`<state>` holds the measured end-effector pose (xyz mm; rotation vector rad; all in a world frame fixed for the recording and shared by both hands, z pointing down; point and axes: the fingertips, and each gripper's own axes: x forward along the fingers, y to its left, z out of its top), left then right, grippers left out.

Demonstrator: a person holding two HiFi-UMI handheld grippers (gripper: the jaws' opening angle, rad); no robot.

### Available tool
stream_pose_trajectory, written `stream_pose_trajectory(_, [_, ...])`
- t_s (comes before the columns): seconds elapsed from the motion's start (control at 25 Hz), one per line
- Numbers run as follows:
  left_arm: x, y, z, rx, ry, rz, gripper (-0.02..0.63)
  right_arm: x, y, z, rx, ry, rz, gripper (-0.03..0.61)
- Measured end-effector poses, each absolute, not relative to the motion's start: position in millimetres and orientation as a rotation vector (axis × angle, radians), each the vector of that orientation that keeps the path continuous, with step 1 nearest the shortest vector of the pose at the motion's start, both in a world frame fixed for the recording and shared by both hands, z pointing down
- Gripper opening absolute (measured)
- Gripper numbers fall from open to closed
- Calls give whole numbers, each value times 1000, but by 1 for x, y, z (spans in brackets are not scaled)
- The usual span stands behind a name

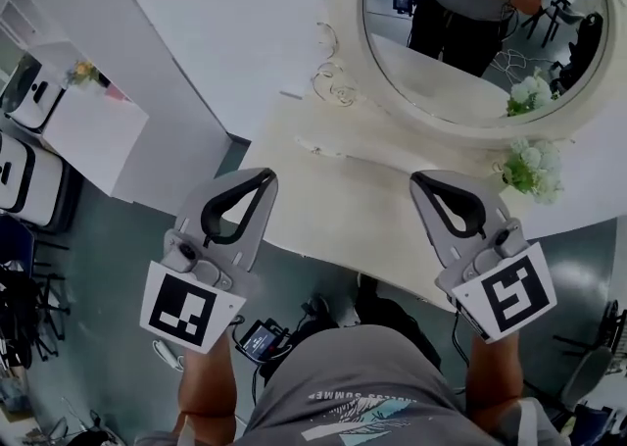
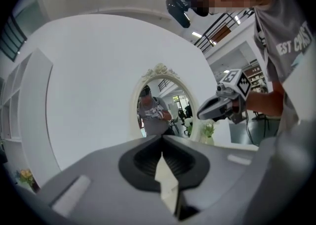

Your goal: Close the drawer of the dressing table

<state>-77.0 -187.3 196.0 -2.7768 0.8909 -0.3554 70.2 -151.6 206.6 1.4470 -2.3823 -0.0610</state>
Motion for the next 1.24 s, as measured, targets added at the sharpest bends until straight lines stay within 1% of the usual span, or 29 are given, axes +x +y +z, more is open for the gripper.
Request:
stream_pose_trajectory(0.2, [-79, -162, 180, -2733, 834, -335, 3, 65, -133, 190, 1461, -2378, -146, 0])
stream_pose_trajectory(0.4, [-82, -145, 180, -2729, 810, -345, 3, 59, -115, 186, 1441, -2368, -148, -1])
stream_pose_trajectory(1.24, [-80, -137, 184, -2752, 777, -339, 3, 60, -96, 181, 1493, -2332, -144, -1])
